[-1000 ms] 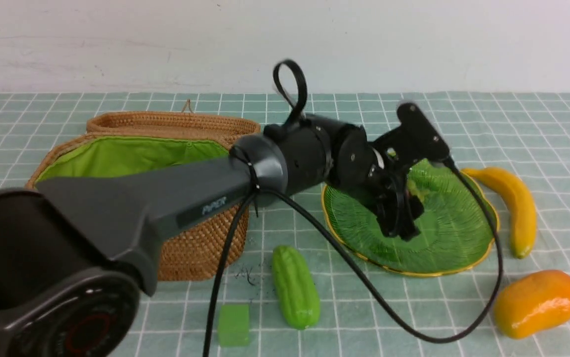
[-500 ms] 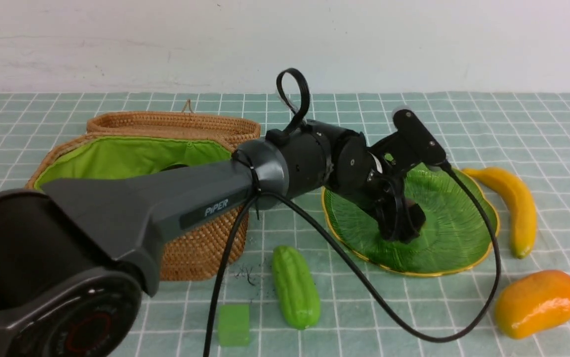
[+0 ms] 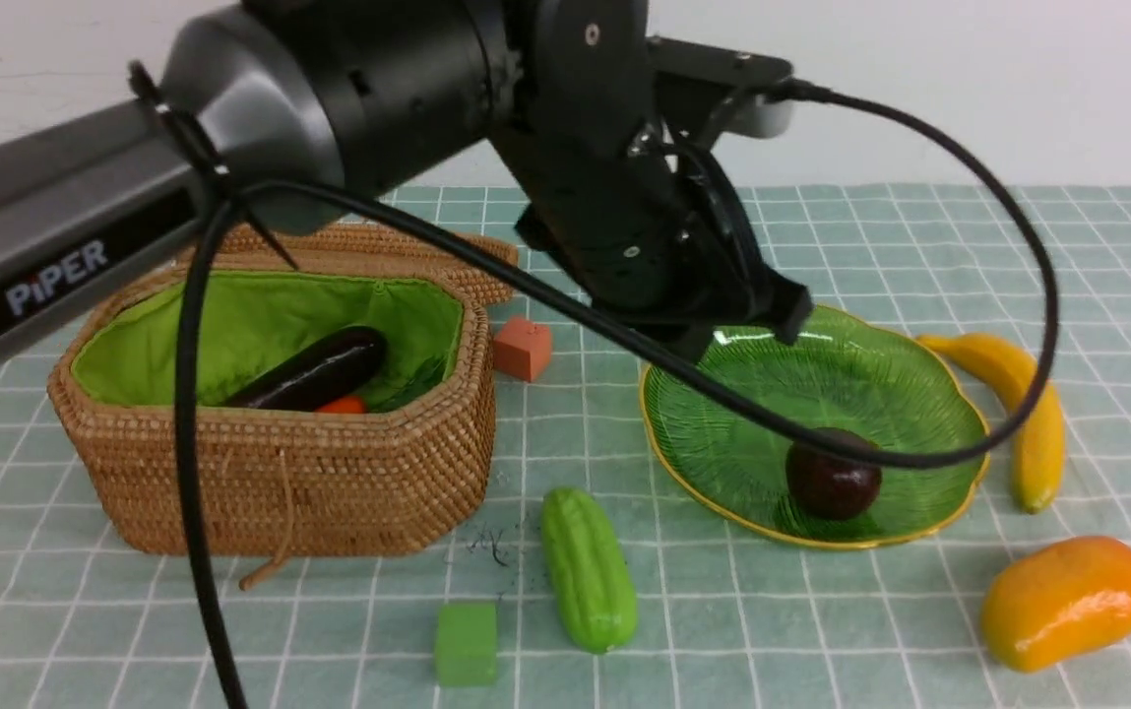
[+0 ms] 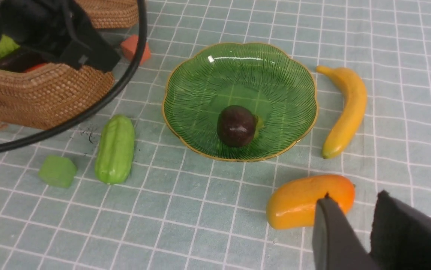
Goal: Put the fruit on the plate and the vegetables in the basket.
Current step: Take a chayote with your left arm and place it on the basket on the left.
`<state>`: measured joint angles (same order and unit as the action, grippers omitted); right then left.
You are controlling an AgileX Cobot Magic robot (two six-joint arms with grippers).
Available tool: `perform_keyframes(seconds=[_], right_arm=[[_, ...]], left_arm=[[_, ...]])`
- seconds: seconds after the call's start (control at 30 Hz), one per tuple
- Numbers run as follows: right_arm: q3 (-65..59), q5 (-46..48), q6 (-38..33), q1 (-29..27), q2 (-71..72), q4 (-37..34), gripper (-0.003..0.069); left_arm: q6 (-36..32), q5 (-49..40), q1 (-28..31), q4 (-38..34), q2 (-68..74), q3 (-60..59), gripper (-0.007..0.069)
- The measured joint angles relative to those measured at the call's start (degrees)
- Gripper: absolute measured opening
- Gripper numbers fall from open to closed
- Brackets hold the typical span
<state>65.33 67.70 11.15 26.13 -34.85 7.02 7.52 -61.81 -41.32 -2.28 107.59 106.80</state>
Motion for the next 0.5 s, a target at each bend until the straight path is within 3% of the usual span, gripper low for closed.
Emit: perform_keyframes(seconds=[0.17,0.37,0.47,0.5], right_arm=[[0.00,3.14,-1.82,0.00,0.15,-2.43,0.0176],[0.00,4.95,-4.73,0.06,3.58,-7.52,0.0178],[0.00,5.00,-5.30,0.17,6.29,-8.41,0.0178],[0.00,5.00,-5.85,0.17,7.75,-8.55,0.0178]], left_arm=[[4.00,-7.16,-1.64,4.07,0.13,-3.49,-0.0013],[11.93,-4.70,-8.10,12.87,0.43,-10.99,-0.0013],[15.63,-4.41,-9.24,13.29,1.80,-12.05,0.0022],[17.72,-4.24,-9.18,13.57,2.88,-12.10,0.0071]])
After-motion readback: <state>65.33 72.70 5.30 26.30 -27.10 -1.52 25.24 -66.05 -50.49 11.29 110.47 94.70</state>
